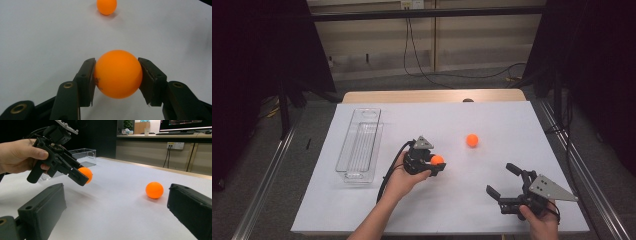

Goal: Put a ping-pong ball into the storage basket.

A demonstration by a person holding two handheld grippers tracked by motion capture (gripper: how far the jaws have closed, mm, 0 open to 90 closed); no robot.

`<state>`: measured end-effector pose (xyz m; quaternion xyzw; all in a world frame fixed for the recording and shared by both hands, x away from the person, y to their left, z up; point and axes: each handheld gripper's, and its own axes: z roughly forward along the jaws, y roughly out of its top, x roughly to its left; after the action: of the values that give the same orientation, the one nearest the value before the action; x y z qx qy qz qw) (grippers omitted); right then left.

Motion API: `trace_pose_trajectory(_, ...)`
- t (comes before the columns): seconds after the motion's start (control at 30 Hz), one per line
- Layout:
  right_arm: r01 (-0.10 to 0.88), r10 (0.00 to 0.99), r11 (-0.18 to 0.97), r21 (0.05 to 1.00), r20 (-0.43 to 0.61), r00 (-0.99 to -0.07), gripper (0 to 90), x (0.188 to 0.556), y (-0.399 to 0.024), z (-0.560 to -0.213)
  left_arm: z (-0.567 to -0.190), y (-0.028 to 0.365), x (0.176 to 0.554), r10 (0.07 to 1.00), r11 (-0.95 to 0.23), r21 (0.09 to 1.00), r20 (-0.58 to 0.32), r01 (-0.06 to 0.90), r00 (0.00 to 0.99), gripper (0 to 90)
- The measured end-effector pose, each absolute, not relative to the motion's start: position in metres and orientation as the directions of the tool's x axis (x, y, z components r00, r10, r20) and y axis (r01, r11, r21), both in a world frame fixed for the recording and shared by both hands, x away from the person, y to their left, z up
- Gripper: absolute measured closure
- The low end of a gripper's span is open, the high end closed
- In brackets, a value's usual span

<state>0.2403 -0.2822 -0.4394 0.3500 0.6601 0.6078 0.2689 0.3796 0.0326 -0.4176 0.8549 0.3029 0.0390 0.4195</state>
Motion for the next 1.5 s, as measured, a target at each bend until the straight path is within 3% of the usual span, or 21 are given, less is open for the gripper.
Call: trace_pose_trajectory(1.5,0.13,0.785,0.018,0.991,0.067,-0.615,1.4,0.24,-0.282,-0.438,-0.4,0.06,0.386,0.577,-0.429,0.732,-0.228,0.528,0.785,50.8)
